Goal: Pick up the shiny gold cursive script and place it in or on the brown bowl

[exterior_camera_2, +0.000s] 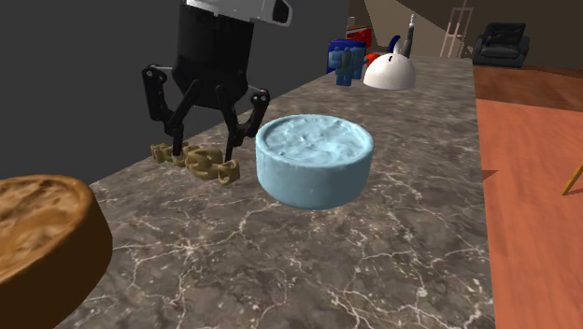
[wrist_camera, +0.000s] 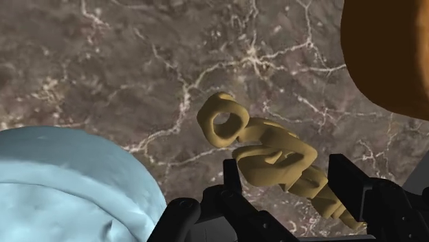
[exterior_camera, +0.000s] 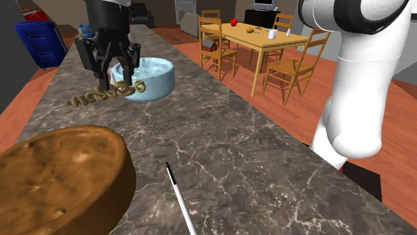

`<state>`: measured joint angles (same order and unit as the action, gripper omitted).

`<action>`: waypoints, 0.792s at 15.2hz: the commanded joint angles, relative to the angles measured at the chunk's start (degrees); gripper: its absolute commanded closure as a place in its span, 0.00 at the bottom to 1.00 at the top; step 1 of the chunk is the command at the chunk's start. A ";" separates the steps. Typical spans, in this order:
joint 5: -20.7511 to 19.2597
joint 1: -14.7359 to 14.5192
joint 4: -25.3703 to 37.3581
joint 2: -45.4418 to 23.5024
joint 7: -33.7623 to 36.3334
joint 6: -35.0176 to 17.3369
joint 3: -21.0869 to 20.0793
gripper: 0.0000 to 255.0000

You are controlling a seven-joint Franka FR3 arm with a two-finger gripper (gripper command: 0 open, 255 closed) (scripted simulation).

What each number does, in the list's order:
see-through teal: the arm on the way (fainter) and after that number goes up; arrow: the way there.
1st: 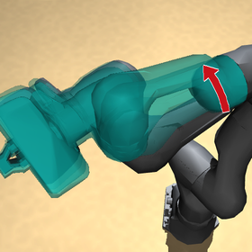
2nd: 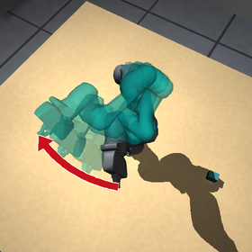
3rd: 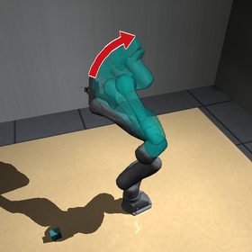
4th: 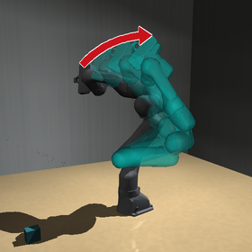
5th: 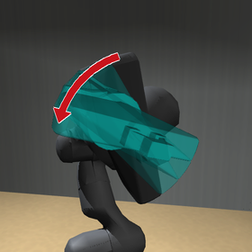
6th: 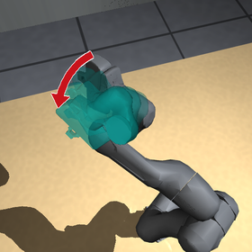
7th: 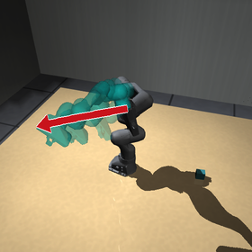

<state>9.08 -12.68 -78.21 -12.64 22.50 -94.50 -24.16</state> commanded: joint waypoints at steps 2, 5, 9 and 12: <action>-0.42 -0.28 3.58 -0.89 0.67 2.69 -0.06 1.00; -0.93 -0.70 7.48 -2.03 1.45 5.41 -0.16 1.00; -1.81 -1.50 13.43 -4.03 2.60 9.34 -0.31 1.00; -2.65 -2.37 18.71 -6.02 3.56 12.62 -0.43 1.00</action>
<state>6.69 -14.75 -61.14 -18.07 25.70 -82.95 -24.53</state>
